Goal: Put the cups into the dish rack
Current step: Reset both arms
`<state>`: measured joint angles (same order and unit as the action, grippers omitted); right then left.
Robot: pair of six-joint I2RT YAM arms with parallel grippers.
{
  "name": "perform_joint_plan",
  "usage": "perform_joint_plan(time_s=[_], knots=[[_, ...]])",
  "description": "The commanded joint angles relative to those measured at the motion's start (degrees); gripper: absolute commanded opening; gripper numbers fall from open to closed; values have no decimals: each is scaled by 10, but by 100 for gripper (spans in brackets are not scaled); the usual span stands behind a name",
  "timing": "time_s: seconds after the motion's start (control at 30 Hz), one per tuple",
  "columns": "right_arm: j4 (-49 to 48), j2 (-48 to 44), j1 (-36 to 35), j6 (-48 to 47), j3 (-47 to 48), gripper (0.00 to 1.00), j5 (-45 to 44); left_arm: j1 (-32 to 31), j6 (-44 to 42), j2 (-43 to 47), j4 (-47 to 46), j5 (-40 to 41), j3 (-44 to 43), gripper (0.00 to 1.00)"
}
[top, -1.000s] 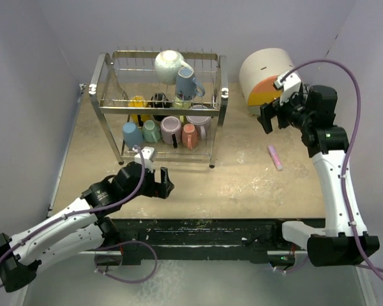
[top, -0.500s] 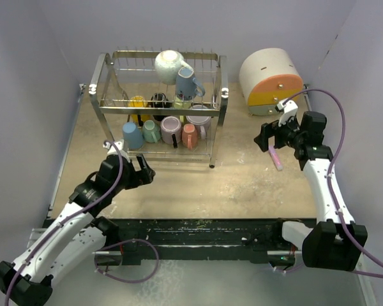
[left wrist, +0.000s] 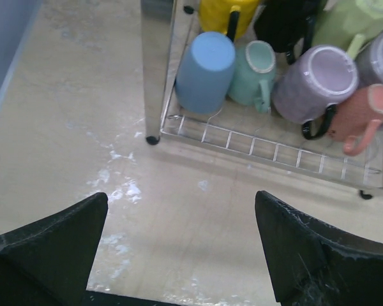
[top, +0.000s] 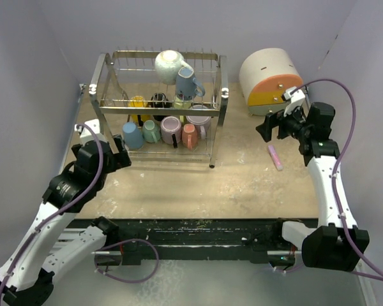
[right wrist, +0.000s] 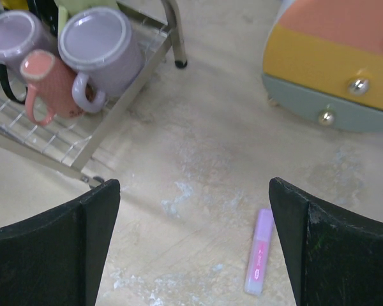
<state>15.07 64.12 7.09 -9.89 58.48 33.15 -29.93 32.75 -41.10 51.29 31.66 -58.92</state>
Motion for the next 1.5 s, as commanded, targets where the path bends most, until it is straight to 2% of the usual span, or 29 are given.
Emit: perform_joint_plan(time_s=[0.0,0.13,0.17,0.2,0.33,0.4,0.47,0.63,0.8,0.9,1.13,1.47], knots=[[0,-1,2,36,53,100,-8,22,-80,-39,-11,46,4,99],[-26,-11,2,47,42,100,-14,113,-107,-30,-73,-36,43,99],[-30,-15,2,48,38,100,-15,169,-122,-29,-88,-87,55,99],[-35,-17,2,49,36,100,-12,199,-132,-30,-105,-135,60,99],[-33,-21,2,43,37,100,5,429,-149,-65,-156,-383,76,100],[-31,-25,2,39,37,100,13,502,-146,-88,-183,-486,84,97],[-32,-29,2,37,35,100,19,540,-144,-101,-200,-527,91,96],[-36,-31,2,37,36,100,47,549,-151,-111,-230,-490,87,98],[-33,-27,2,38,55,100,45,548,-159,-91,-255,-490,79,99],[-36,-32,2,53,62,100,28,549,-163,-81,-255,-488,73,99],[-67,-42,2,140,65,100,-73,548,-142,-64,-239,-495,47,99],[-58,-50,2,124,61,100,-60,548,-136,-50,-230,-504,40,99]])
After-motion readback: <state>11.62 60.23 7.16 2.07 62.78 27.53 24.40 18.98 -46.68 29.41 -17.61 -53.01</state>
